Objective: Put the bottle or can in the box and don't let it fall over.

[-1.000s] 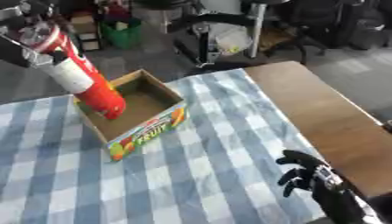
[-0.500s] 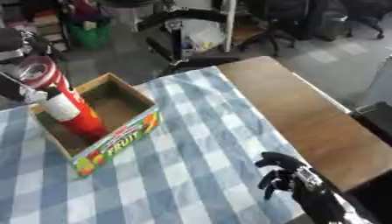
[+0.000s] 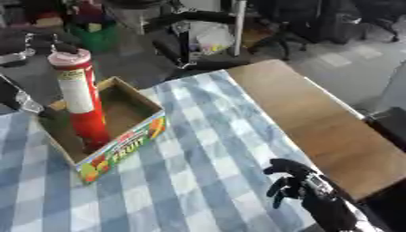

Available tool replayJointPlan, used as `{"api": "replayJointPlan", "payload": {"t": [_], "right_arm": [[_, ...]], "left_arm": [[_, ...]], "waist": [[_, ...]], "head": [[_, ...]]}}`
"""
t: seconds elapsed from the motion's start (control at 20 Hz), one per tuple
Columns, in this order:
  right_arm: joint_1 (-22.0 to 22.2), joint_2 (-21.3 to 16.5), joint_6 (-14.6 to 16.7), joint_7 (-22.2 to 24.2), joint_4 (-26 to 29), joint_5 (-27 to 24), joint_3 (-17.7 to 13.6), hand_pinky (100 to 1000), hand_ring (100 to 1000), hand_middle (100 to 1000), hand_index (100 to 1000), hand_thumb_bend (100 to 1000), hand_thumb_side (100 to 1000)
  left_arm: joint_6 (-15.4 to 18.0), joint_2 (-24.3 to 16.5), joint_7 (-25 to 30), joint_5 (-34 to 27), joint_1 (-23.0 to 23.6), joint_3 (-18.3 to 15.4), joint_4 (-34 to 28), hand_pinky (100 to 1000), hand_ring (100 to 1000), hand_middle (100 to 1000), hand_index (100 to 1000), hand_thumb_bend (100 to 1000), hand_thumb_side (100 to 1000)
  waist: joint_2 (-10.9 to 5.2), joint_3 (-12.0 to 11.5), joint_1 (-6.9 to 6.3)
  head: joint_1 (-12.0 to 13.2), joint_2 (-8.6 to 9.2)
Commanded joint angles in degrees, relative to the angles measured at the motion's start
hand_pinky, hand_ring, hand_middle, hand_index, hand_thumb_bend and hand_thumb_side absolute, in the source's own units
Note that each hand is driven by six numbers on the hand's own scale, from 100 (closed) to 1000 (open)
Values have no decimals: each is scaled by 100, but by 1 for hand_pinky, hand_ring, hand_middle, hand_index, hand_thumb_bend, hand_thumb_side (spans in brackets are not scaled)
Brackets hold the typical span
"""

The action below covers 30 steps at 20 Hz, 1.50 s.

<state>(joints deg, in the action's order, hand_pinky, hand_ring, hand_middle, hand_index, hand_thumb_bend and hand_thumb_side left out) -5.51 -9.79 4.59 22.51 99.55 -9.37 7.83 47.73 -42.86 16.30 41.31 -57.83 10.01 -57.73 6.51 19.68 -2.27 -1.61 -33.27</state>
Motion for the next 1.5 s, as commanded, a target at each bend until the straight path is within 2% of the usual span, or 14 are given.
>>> {"api": "replayJointPlan", "payload": {"t": [0.05,0.1,0.15,0.2,0.35,0.45,0.55,0.65,0.75,0.9,1.1,1.3,1.5], "right_arm": [[-15,-62,9,-18,58,-29,-33,450,577,744,870,100,912],[0,-72,11,-28,55,-26,-45,450,577,744,870,100,912],[14,-81,12,-39,51,-17,-57,450,577,744,870,100,915],[38,-91,16,-55,49,-10,-78,450,577,744,870,100,912],[144,-127,30,-123,38,23,-153,450,576,744,870,100,913],[226,-132,43,-166,38,64,-201,450,576,744,870,100,914],[327,-98,58,-223,40,122,-266,449,576,743,869,100,916],[429,-39,75,-287,50,195,-329,449,575,744,869,100,920],[518,24,84,-340,62,286,-368,448,575,744,870,100,922],[651,128,103,-420,82,400,-411,447,574,743,870,100,921],[809,199,137,-500,133,493,-428,445,573,743,870,100,919],[914,235,174,-585,220,540,-445,444,572,743,871,100,912],[938,279,175,-632,265,571,-445,443,572,743,872,100,906]], "left_arm": [[201,-298,-47,-460,-118,-130,-265,947,923,910,929,704,787],[159,-380,-145,-709,-81,-180,-411,930,911,896,921,680,757],[85,-473,-242,-994,-36,-238,-578,893,878,862,900,597,828],[-26,-606,-366,-1344,21,-314,-780,885,871,856,894,622,697],[-477,-1246,-659,-2416,460,-558,-1584,859,838,829,882,542,650],[-833,-1766,-814,-3000,1040,-803,-2232,840,812,815,878,457,637],[-1174,-2205,-1006,-3473,1827,-1146,-2822,814,792,800,871,397,618],[-1446,-2442,-1191,-3811,2667,-1523,-3353,796,780,792,867,360,612],[-1655,-2453,-1374,-4027,3442,-1893,-3820,769,761,777,857,318,610],[-1944,-1836,-1505,-4157,4590,-2344,-4444,724,728,751,841,264,617],[-2395,-715,-1259,-4102,5512,-2583,-4932,674,690,724,823,199,637],[-2798,406,-787,-4052,5834,-2645,-5088,623,659,702,808,133,644],[-3132,1297,-347,-3929,5902,-2717,-5206,602,649,697,805,101,663]], "waist": [[-145,-48,12],[-160,-77,6],[-173,-108,2],[-191,-156,-2],[-269,-357,-16],[-305,-507,-12],[-323,-710,10],[-326,-939,52],[-321,-1138,99],[-325,-1425,186],[-364,-1607,294],[-373,-1691,382],[-339,-1737,435]], "head": [[16,18],[18,7],[17,3],[7,-10],[71,-103],[101,-137],[133,-152],[136,-144],[145,-112],[284,-128],[498,-244],[677,-366],[691,-349]]}}
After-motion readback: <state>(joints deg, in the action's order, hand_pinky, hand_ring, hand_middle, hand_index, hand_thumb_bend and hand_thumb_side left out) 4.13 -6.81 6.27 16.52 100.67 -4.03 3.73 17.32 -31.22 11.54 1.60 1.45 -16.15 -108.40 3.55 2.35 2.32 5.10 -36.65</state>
